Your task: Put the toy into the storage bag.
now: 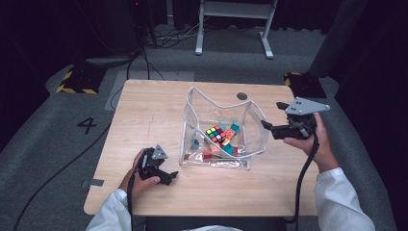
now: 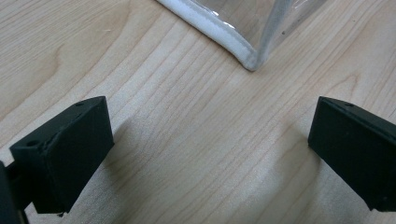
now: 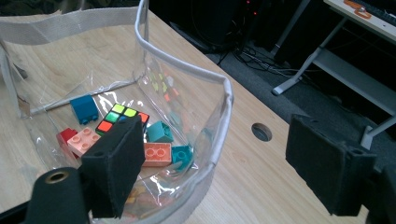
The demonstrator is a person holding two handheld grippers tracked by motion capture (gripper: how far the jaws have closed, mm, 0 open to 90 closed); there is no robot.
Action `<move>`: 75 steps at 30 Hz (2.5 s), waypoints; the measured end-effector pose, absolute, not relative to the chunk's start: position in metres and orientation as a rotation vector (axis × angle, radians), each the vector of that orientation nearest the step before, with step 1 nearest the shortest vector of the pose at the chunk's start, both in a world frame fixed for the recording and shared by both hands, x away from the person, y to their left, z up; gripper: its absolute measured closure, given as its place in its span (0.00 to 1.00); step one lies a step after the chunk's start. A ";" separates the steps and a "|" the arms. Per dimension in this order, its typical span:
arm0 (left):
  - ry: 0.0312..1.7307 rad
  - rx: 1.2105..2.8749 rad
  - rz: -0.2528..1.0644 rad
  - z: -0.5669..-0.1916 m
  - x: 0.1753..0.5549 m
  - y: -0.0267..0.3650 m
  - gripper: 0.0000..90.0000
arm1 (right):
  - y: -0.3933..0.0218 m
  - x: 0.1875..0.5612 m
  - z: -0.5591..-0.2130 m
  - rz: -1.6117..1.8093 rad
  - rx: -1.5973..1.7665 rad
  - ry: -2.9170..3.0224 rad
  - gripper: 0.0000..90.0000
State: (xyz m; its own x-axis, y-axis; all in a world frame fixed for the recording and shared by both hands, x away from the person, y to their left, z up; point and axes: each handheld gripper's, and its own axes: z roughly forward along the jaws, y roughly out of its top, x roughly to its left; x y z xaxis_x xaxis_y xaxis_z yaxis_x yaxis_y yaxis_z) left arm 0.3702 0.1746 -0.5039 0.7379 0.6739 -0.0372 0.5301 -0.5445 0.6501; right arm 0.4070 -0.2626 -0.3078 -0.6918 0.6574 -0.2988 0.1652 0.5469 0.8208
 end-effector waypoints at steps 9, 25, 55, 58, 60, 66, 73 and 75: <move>0.901 2.283 0.290 -0.504 0.370 0.175 0.00 | -0.279 0.400 -0.316 1.067 0.696 2.170 0.22; 0.901 2.283 0.290 -0.504 0.370 0.175 0.00 | -0.297 0.399 -0.352 1.071 0.791 2.210 0.22; 0.901 2.283 0.290 -0.504 0.370 0.175 0.00 | -0.307 0.398 -0.422 0.906 0.877 2.330 0.22; 0.901 2.283 0.290 -0.504 0.370 0.175 0.00 | -0.308 0.397 -0.427 0.892 0.878 2.335 0.22; 0.901 2.283 0.290 -0.504 0.370 0.175 0.00 | -0.308 0.396 -0.430 0.894 0.879 2.335 0.22; 0.901 2.282 0.288 -0.504 0.370 0.175 0.00 | -0.310 0.391 -0.442 0.874 0.889 2.349 0.22; 0.901 2.283 0.291 -0.504 0.370 0.175 0.00 | -0.318 0.386 -0.455 0.867 0.910 2.364 0.22; 0.902 2.283 0.291 -0.504 0.370 0.175 0.00 | -0.320 0.383 -0.460 0.875 0.931 2.363 0.23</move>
State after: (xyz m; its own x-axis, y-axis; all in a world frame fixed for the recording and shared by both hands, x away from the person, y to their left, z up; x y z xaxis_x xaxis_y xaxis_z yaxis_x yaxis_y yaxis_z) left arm 0.3703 0.1748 -0.5038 0.7379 0.6742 -0.0326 0.5279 -0.5464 0.6502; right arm 0.3834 -0.3197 -0.4599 -0.6698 0.7222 -0.1726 0.4356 0.5704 0.6964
